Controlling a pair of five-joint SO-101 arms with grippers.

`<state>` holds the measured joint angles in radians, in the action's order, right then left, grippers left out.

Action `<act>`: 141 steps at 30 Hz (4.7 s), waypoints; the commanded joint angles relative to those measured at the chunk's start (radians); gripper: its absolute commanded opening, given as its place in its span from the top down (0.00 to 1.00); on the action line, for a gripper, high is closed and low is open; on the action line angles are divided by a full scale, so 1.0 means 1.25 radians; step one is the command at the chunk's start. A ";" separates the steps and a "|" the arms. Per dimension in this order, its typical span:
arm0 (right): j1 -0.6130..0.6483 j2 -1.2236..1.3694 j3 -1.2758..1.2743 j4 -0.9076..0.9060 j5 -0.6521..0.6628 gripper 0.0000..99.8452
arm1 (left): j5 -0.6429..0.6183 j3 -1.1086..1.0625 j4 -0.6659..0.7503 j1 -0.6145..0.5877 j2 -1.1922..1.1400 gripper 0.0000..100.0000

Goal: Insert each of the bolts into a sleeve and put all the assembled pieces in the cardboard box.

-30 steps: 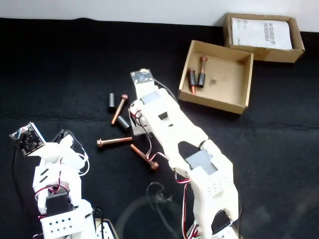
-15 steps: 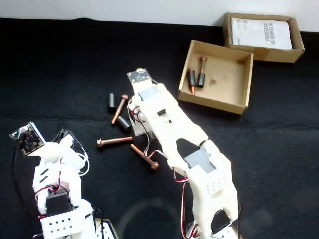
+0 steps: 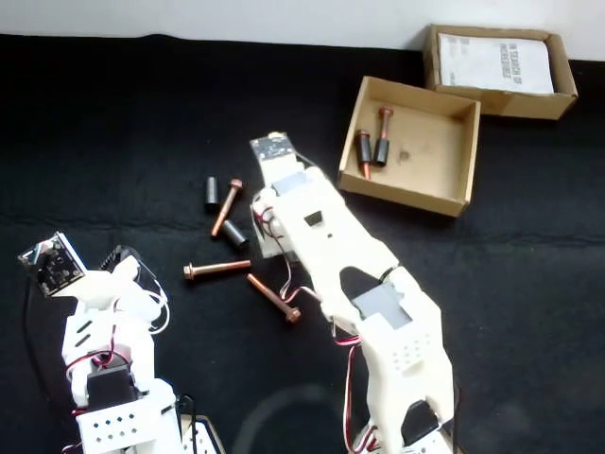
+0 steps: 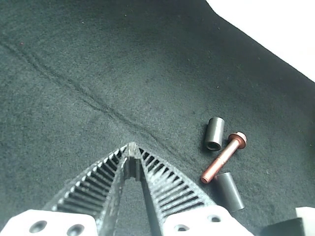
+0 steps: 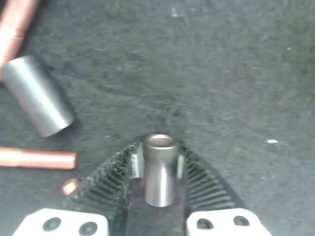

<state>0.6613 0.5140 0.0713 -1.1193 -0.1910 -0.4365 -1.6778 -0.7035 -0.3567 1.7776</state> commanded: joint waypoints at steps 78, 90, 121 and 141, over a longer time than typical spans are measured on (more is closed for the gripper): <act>-1.188 -1.804 -0.803 -0.305 0.507 0.99 | 0.907 0.945 -0.626 0.478 -0.972 0.99; -1.397 -1.804 -0.967 -0.117 0.525 0.99 | 1.615 0.975 -0.825 0.537 -1.015 0.99; -1.324 -1.804 -1.206 0.196 0.525 0.99 | 1.555 1.459 -0.798 0.647 -1.717 0.84; -1.323 -1.798 -1.206 0.192 0.524 0.99 | 1.385 1.351 -0.752 0.770 -1.695 0.91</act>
<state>-0.9912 -1.7323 -1.4400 -0.8968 0.4565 1.3679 0.0222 -1.6932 0.5900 -0.3767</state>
